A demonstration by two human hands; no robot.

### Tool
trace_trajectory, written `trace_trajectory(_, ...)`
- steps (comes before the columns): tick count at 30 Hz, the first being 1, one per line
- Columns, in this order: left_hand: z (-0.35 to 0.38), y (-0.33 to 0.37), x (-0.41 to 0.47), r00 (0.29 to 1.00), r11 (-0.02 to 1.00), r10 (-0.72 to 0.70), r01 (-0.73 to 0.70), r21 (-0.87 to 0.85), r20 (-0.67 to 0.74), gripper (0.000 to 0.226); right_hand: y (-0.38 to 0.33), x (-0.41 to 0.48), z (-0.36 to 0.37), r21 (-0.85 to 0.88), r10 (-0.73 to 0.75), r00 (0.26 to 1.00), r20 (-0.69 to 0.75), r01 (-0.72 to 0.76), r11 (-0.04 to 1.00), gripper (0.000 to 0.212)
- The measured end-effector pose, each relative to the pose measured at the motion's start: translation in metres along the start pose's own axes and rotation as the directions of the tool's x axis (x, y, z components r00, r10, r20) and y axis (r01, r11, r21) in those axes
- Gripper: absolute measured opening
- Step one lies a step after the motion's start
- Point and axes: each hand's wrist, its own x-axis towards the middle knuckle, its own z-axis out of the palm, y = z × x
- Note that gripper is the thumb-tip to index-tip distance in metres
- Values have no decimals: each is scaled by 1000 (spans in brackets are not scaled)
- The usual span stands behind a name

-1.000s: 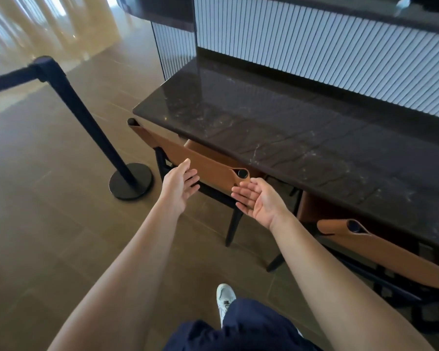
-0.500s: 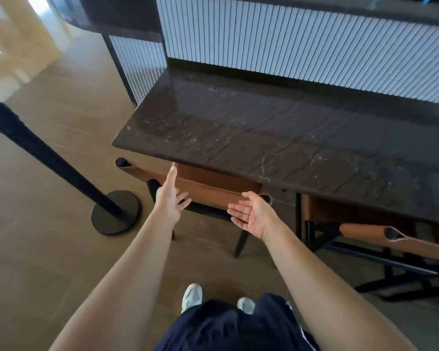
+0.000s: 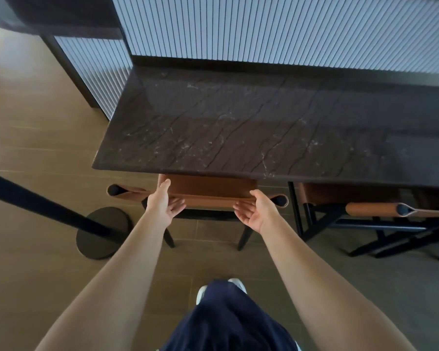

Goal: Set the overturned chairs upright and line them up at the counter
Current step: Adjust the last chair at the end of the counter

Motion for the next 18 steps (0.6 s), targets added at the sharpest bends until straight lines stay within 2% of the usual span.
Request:
trace_trajectory(5, -4, 5, 7, 994, 989, -64, 74, -130, 83, 42, 3, 9, 10, 167, -62, 994, -94, 78, 983, 26)
trace_trajectory(8, -5, 4, 12, 993, 988, -59, 72, -134, 104, 32, 7, 10, 9, 253, -91, 982, -164, 131, 959, 19)
trace_trajectory(12, -7, 4, 15, 988, 990, -54, 72, -125, 143, 34, 11, 6, 5, 277, -127, 979, -158, 168, 946, 27)
trace_trajectory(18, 1, -17, -3, 984, 984, -42, 70, -164, 171, 31, 4, 2, -19, 237, -176, 968, -177, 215, 947, 21)
